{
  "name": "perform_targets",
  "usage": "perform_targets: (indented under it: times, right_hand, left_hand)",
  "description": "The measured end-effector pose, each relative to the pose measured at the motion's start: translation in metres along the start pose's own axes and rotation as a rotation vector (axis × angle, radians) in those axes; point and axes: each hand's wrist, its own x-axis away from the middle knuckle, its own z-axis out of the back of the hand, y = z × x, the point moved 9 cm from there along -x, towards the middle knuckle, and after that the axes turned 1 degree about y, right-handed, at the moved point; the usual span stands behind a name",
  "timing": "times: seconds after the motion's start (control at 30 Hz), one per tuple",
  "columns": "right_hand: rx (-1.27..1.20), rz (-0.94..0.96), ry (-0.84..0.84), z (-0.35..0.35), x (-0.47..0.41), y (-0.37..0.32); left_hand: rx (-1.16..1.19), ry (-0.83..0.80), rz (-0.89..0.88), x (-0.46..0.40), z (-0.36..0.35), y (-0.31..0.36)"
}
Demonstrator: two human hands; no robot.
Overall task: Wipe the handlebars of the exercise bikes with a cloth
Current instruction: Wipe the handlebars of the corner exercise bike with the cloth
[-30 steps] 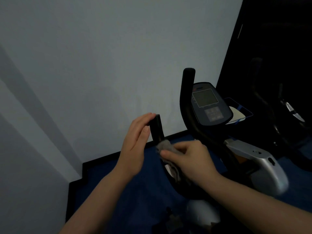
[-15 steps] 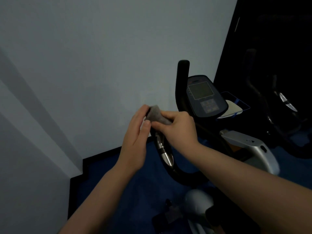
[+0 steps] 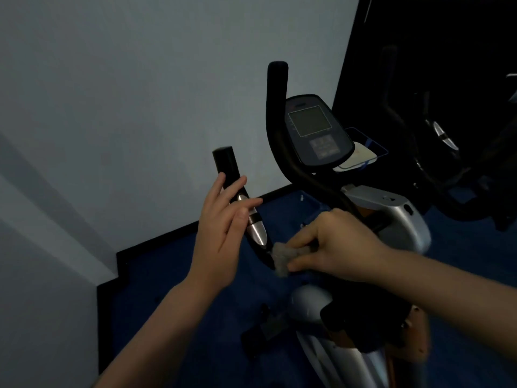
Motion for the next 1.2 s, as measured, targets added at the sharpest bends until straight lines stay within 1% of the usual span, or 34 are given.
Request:
perform_targets:
  times: [0.07, 0.1, 0.13, 0.2, 0.27, 0.33, 0.4, 0.5, 0.6, 0.67, 0.77, 0.8, 0.9, 1.03, 1.2]
  right_hand:
    - [-0.108, -0.035, 0.085, -0.007, -0.009, -0.006]
    - [-0.149, -0.054, 0.100, -0.009, -0.012, -0.006]
    - [-0.196, -0.070, 0.088, -0.010, -0.015, -0.003]
    - [-0.253, -0.058, -0.004, -0.013, -0.013, 0.004]
    - [-0.191, 0.007, -0.117, -0.013, -0.007, 0.009]
    - [-0.109, 0.046, -0.184, -0.010, -0.005, 0.015]
    - [-0.068, 0.076, -0.190, -0.009, -0.007, 0.012]
    - [0.015, 0.148, -0.165, -0.018, -0.008, 0.003]
    - [0.020, 0.215, -0.239, -0.011, 0.006, 0.013]
    - [0.115, 0.268, -0.259, 0.007, 0.011, 0.028]
    - [0.226, 0.351, -0.214, 0.012, 0.005, 0.028]
    - [0.208, 0.353, -0.207, 0.006, 0.001, 0.024]
    - [0.017, 0.338, -0.206, -0.005, -0.002, 0.021]
    - [0.125, 0.494, -0.198, 0.012, 0.007, 0.034]
    - [0.116, 0.576, -0.232, 0.031, 0.015, 0.040]
  left_hand:
    - [0.013, 0.000, 0.012, 0.004, 0.002, -0.003]
    - [0.021, 0.002, 0.021, 0.006, 0.001, -0.003]
    - [0.027, -0.002, 0.032, 0.008, -0.001, -0.003]
    - [0.014, -0.017, 0.045, 0.013, -0.006, -0.001]
    - [-0.019, -0.041, 0.022, 0.018, -0.011, 0.006]
    - [-0.046, -0.062, -0.002, 0.020, -0.015, 0.012]
    - [-0.058, -0.054, -0.005, 0.021, -0.019, 0.015]
    - [-0.063, 0.000, 0.010, 0.023, -0.024, 0.017]
    - [-0.058, 0.034, 0.032, 0.023, -0.027, 0.018]
    - [-0.043, 0.045, 0.053, 0.023, -0.027, 0.018]
    - [-0.037, 0.088, 0.097, 0.023, -0.029, 0.019]
    - [-0.042, 0.109, 0.110, 0.023, -0.030, 0.021]
    - [-0.067, 0.157, 0.130, 0.023, -0.041, 0.030]
    - [-0.025, 0.231, 0.185, 0.024, -0.041, 0.035]
    - [-0.011, 0.289, 0.157, 0.024, -0.038, 0.053]
